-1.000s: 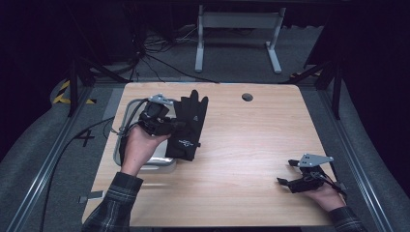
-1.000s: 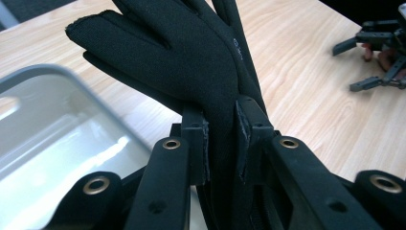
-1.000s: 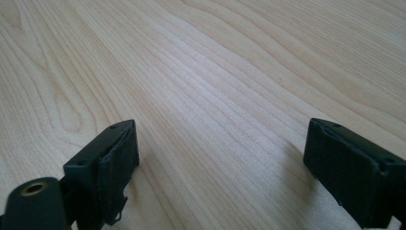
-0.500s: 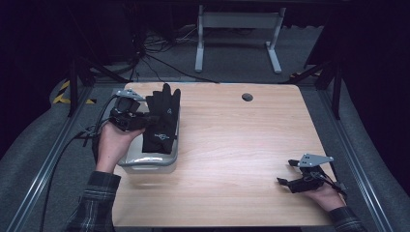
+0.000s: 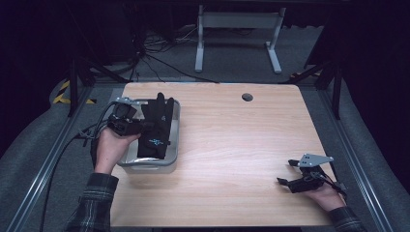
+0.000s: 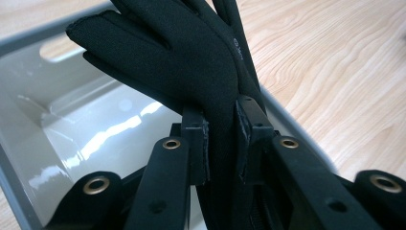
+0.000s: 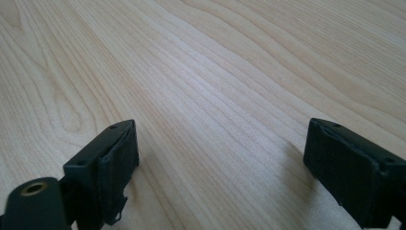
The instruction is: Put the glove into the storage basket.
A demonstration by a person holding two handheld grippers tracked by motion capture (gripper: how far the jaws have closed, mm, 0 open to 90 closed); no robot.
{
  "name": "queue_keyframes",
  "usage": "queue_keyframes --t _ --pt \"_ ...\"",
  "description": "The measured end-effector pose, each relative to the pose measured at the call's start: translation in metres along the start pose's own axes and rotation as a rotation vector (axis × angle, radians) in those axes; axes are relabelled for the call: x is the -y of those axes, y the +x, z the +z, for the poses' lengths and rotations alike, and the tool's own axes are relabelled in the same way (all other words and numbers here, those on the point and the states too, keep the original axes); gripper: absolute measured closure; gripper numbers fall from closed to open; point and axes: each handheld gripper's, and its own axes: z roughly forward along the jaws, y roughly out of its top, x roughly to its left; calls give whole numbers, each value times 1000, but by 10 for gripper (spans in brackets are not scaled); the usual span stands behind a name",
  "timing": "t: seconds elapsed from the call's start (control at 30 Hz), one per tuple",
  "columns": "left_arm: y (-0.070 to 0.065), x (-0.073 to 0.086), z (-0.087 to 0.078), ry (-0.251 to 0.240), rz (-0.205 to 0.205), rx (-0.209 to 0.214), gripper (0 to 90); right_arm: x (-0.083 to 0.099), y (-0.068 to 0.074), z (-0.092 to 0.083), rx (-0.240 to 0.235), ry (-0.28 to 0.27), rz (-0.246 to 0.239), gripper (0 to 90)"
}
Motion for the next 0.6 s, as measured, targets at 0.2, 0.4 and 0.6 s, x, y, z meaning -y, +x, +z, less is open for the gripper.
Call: queue_keyframes --t 0.2,0.4,0.6 --pt "9 8 22 42 -19 24 768 0 0 0 0 0 0 123" --pt "16 14 40 82 -31 43 767 0 0 0 1 0 0 123" --pt "20 19 53 114 -30 43 759 0 0 0 1 -1 -1 123"
